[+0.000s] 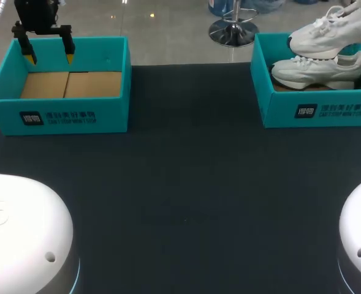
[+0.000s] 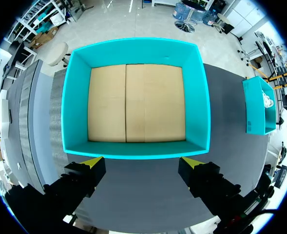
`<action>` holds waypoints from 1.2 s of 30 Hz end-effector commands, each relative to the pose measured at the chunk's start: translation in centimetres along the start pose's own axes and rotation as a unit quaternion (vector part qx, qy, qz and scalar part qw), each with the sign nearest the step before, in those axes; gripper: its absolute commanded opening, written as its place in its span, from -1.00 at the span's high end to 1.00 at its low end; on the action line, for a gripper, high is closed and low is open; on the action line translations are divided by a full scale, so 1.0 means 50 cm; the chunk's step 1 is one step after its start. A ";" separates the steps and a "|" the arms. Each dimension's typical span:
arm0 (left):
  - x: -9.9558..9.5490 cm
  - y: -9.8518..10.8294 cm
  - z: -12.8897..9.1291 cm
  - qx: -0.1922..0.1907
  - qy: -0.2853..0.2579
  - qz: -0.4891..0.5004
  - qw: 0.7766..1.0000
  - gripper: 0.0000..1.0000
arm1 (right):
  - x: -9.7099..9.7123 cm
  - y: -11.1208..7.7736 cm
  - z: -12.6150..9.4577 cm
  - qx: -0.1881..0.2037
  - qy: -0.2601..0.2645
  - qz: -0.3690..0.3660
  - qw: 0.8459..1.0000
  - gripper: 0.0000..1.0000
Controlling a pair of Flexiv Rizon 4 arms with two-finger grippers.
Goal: Take the shoe out of the shoebox, open the shoe tongue, remove and reinsert the insole, then place the shoe into the shoebox
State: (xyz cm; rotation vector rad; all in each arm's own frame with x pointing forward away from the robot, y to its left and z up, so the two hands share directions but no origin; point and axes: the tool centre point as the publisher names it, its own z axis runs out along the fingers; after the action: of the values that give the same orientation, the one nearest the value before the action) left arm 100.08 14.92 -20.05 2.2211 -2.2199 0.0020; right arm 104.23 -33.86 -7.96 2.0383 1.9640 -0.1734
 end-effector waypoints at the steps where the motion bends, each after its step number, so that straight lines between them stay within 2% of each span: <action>1: 0.000 0.001 0.000 0.000 0.000 0.000 1.000 -1.00 | -0.001 -0.002 -0.003 -0.001 0.000 0.000 1.000 1.00; 6: 0.000 0.001 0.000 0.000 0.000 0.000 1.000 -1.00 | -0.001 -0.002 -0.003 -0.001 0.000 0.000 1.000 1.00; 10: 0.000 0.001 0.000 0.000 0.000 0.000 1.000 -1.00 | 0.047 -0.060 -0.030 -0.009 0.003 0.001 1.000 1.00; 21: 0.000 0.001 0.000 0.000 0.000 0.000 1.000 -1.00 | 0.259 -0.282 -0.066 -0.013 0.020 0.006 1.000 1.00; 22: 0.000 0.001 0.000 0.000 0.000 0.000 1.000 -1.00 | 0.290 -0.307 -0.069 -0.011 0.021 0.002 1.000 1.00; 31: 0.000 0.001 0.000 0.000 0.000 0.000 1.000 -1.00 | 0.476 -0.447 -0.095 -0.004 0.039 -0.009 0.999 1.00; 36: 0.000 0.001 0.000 0.000 0.000 0.000 1.000 -1.00 | 0.551 -0.507 -0.092 0.009 0.051 0.002 0.999 1.00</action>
State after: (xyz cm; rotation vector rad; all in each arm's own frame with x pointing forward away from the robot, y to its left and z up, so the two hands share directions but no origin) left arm 100.08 14.92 -20.05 2.2212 -2.2200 0.0020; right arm 82.75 -7.35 -14.17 2.1411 2.0768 -0.1881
